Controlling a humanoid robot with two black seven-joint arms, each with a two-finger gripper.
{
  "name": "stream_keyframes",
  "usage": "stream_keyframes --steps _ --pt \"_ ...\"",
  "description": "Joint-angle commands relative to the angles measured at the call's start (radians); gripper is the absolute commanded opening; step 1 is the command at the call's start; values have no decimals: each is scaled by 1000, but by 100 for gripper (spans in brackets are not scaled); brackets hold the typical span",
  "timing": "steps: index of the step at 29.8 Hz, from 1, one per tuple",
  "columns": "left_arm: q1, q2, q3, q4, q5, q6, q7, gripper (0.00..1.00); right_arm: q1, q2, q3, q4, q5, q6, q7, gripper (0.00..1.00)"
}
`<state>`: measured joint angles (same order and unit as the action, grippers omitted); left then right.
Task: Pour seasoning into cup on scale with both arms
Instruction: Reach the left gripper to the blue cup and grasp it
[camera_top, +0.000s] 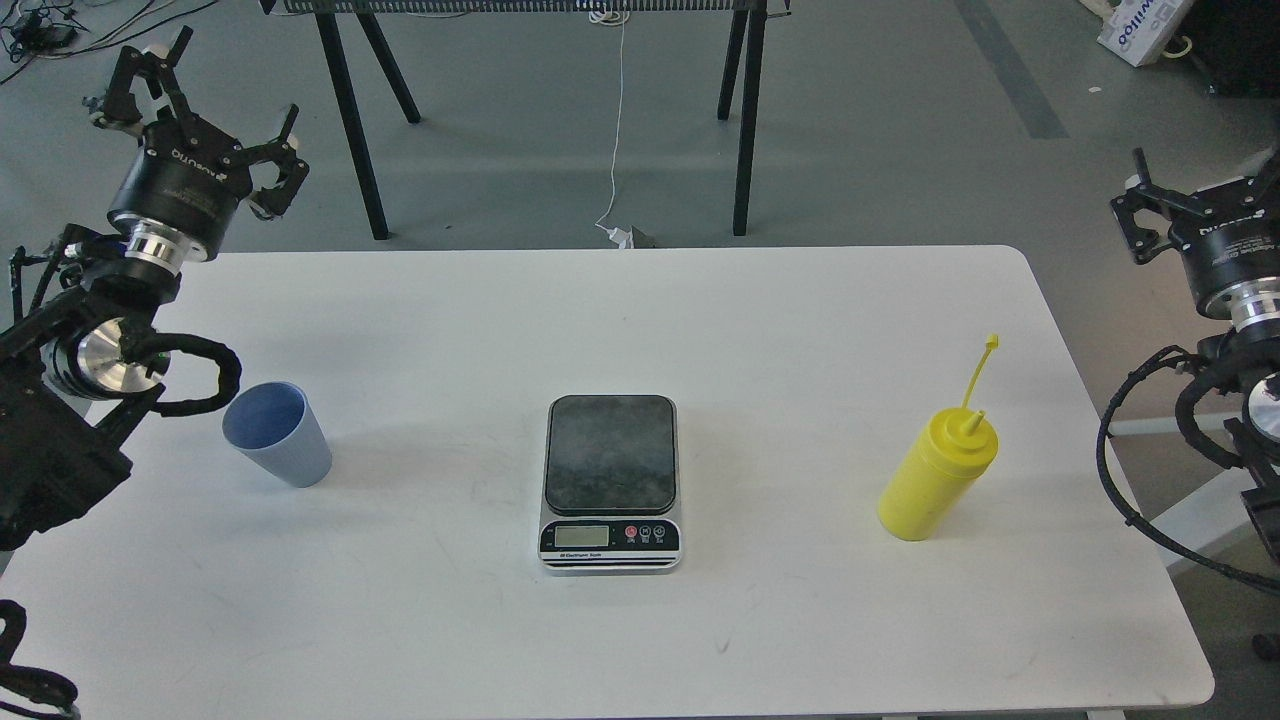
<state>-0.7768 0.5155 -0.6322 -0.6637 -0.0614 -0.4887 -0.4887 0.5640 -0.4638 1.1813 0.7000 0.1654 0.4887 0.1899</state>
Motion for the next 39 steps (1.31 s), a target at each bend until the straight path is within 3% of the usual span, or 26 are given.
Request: stream_keyframes --steps 1,6,15,24,28,31,34,39 --pt "2 0 -1 -2 0 0 0 100 -1 1 -6 4 0 0 0 99" --pt "14 15 -1 -34 -2 0 0 100 -12 -6 -5 16 0 0 0 99" --pt "93 257 19 -324 67 0 0 100 -95 -70 11 104 3 0 3 99" --pt "113 438 97 -470 752 39 0 100 -124 -84 20 118 5 0 11 99" --pt "126 482 105 -470 1081 198 0 99 -124 -93 23 121 5 0 13 99" --pt "142 489 140 -461 1375 382 0 91 -124 -95 23 121 5 0 13 99" --pt "146 486 196 -438 1622 536 0 90 -124 -93 23 124 5 0 13 99" --pt "145 472 325 -349 1697 633 0 89 -124 -95 23 125 5 0 13 99"
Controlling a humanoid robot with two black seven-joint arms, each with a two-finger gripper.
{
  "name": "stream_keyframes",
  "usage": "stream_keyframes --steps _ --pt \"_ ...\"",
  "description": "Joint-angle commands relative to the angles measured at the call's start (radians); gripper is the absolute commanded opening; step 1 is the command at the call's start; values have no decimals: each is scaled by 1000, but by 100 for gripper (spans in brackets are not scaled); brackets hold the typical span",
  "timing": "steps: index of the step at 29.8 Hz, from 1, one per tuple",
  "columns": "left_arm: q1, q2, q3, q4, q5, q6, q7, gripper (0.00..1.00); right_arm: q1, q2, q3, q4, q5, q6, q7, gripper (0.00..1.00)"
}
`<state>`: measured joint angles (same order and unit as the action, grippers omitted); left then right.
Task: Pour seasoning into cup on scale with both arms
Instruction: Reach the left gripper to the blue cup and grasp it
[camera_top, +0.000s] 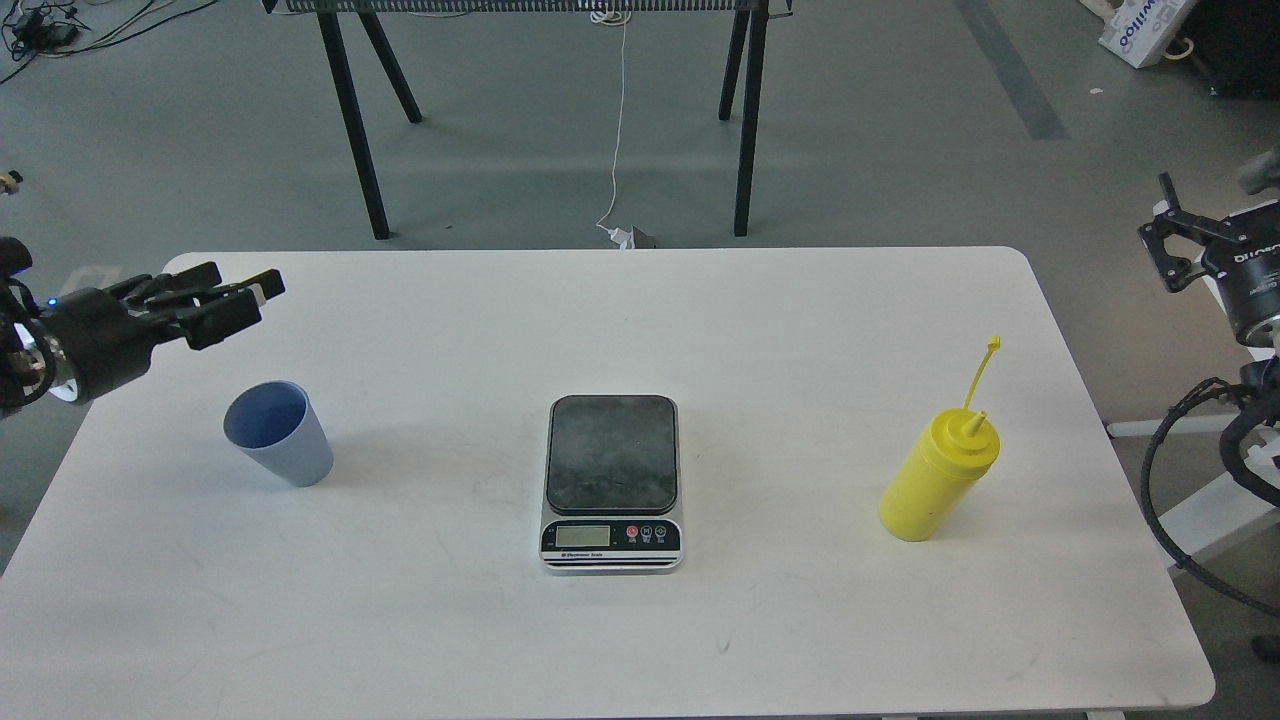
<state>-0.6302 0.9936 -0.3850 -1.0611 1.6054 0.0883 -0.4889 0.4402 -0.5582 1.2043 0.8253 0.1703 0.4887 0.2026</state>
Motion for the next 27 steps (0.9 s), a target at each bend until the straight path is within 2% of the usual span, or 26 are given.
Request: stream_keyframes --steps 1,6,8,11,13,15,17,19,25,27 --pt "-2 -7 110 68 31 80 0 88 0 0 0 0 0 0 0 99" --pt "-6 -59 291 174 56 214 0 79 0 -9 0 0 0 0 0 99" --pt "-6 -105 325 237 57 238 0 78 0 -9 0 0 0 0 0 99" --pt "0 -171 333 303 57 252 0 68 0 -9 0 3 0 0 0 99" --pt "0 -184 339 319 60 254 0 50 0 -9 -2 8 0 0 0 99" --pt "-2 -185 366 319 59 254 0 27 0 -9 -2 9 0 0 0 99" --pt "-14 -185 380 323 54 252 0 14 0 -9 -2 9 0 0 0 99" --pt "-16 -185 380 326 54 252 0 6 -4 -9 -2 9 -2 0 0 99" --pt "-25 -184 371 323 44 246 0 4 -18 -9 0 15 0 0 0 99" --pt "-61 -182 368 306 42 240 0 4 -20 -9 0 17 0 0 3 99"
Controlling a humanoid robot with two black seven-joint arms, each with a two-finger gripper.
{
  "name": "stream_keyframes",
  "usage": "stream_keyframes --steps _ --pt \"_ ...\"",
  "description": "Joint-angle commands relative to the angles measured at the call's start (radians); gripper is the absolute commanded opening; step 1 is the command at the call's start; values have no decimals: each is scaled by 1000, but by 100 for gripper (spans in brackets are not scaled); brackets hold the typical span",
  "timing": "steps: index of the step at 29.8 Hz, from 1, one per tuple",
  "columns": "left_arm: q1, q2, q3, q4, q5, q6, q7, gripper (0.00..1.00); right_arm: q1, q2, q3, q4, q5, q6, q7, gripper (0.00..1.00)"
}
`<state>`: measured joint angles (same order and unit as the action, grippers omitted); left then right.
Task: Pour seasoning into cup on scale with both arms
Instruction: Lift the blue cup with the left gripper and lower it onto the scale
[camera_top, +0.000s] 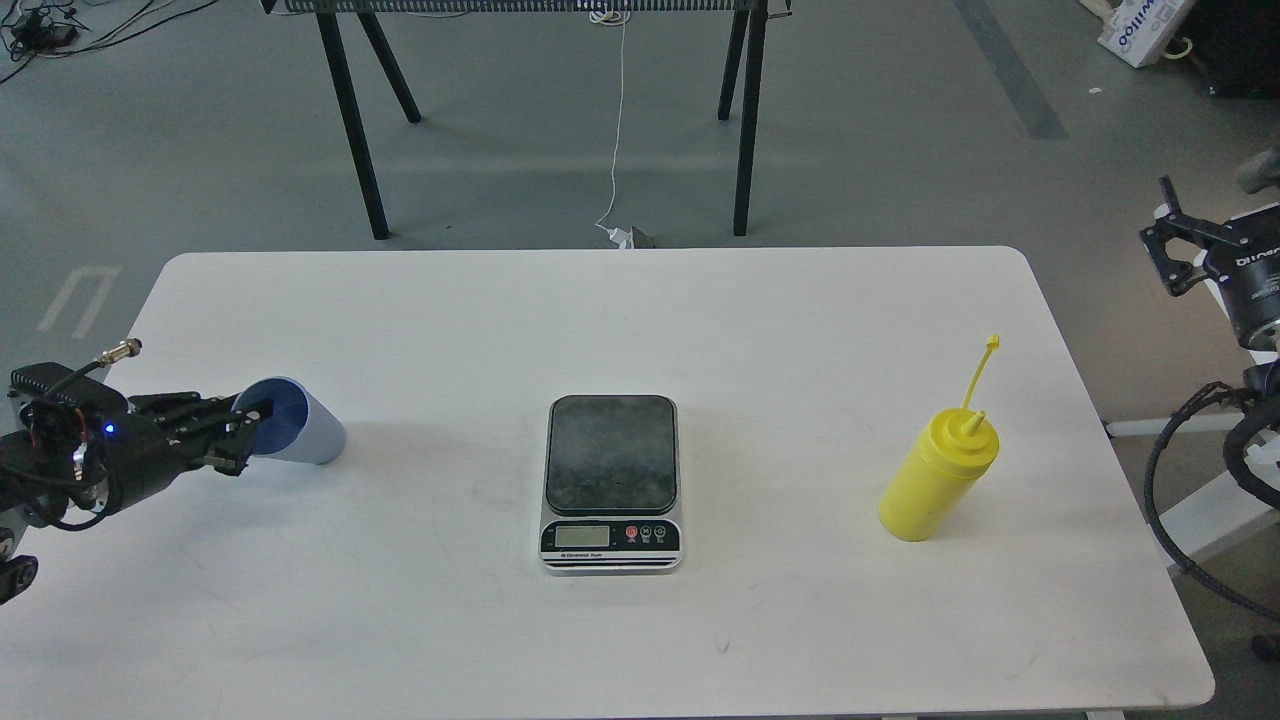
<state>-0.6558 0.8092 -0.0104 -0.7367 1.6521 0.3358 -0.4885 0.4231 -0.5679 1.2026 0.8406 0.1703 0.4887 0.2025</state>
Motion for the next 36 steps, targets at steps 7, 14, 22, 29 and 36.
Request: stream_keyframes --steps 7,14,22,29,36 --pt "-253 116 -8 -298 -61 -214 0 4 -17 -21 5 8 0 0 6 99" --pt "-528 104 0 -487 15 -484 0 4 -38 -36 28 21 0 0 8 99" --pt "-620 -215 24 -458 235 -618 0 5 -69 -43 48 34 0 0 14 99" --pt "-648 -320 154 -386 406 -633 0 5 -72 -67 69 34 0 0 15 99" --pt "-633 -416 182 -331 425 -638 0 7 -102 -84 77 29 0 0 21 99"
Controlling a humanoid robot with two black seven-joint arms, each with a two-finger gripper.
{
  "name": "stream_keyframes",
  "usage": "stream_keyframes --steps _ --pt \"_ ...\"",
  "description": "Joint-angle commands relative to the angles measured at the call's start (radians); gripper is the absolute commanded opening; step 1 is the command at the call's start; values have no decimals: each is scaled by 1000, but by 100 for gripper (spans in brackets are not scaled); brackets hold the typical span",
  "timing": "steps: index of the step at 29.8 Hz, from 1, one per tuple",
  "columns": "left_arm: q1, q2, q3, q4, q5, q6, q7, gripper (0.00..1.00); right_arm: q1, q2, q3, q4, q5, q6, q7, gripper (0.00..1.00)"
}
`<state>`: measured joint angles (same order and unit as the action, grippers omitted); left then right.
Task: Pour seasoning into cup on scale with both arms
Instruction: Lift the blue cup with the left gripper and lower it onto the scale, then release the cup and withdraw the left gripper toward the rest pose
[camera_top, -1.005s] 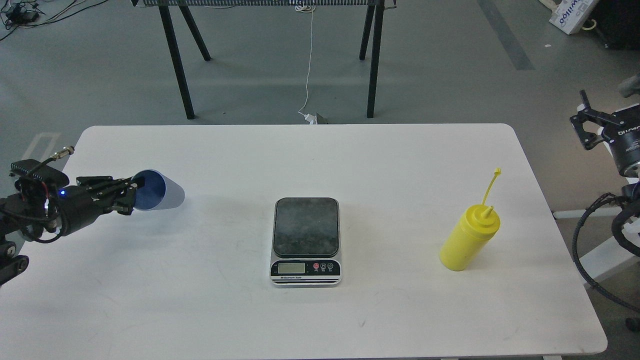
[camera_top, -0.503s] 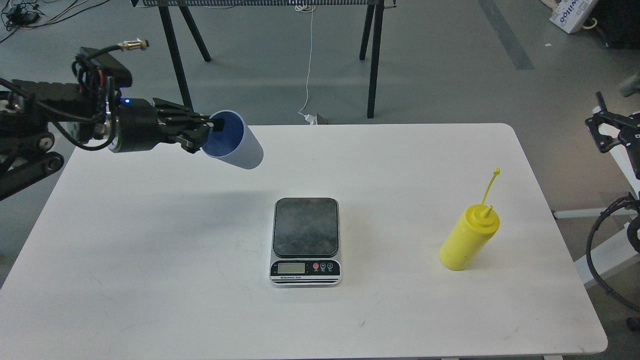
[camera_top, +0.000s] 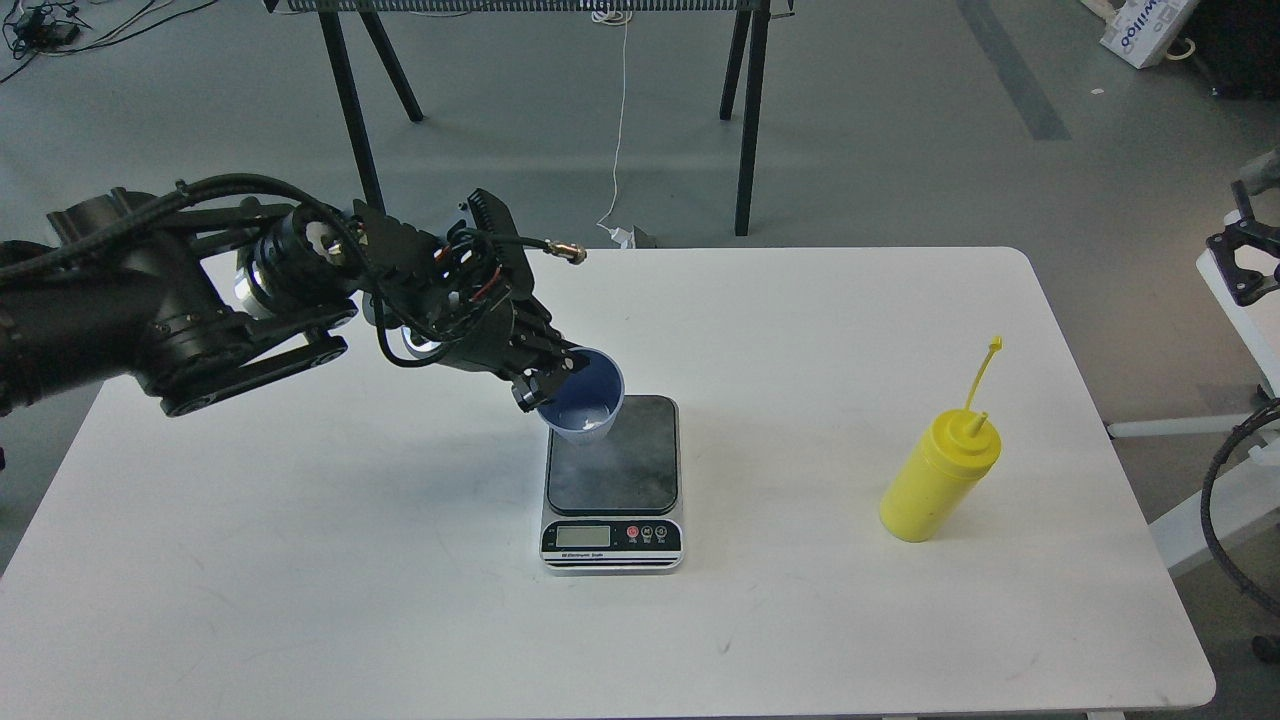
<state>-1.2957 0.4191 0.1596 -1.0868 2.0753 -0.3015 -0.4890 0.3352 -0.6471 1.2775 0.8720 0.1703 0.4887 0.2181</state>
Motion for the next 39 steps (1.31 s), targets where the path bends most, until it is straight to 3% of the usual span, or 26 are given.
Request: stream_keyframes --steps 1,19,25,31,39 --pt "9 -26 12 19 2 -1 0 7 -18 -6 2 -2 0 0 10 99" --pt "9 -40 9 12 -9 -4 0 25 -19 -6 8 -2 0 0 14 99" --pt "3 -40 0 12 -69 -4 0 52 -22 -6 8 -2 0 0 14 99" --pt "-5 -33 0 19 -110 -4 0 54 -25 -8 8 -1 0 0 14 99" --pt "-13 -23 -37 44 -257 -4 0 74 -27 -8 8 1 0 0 14 99"
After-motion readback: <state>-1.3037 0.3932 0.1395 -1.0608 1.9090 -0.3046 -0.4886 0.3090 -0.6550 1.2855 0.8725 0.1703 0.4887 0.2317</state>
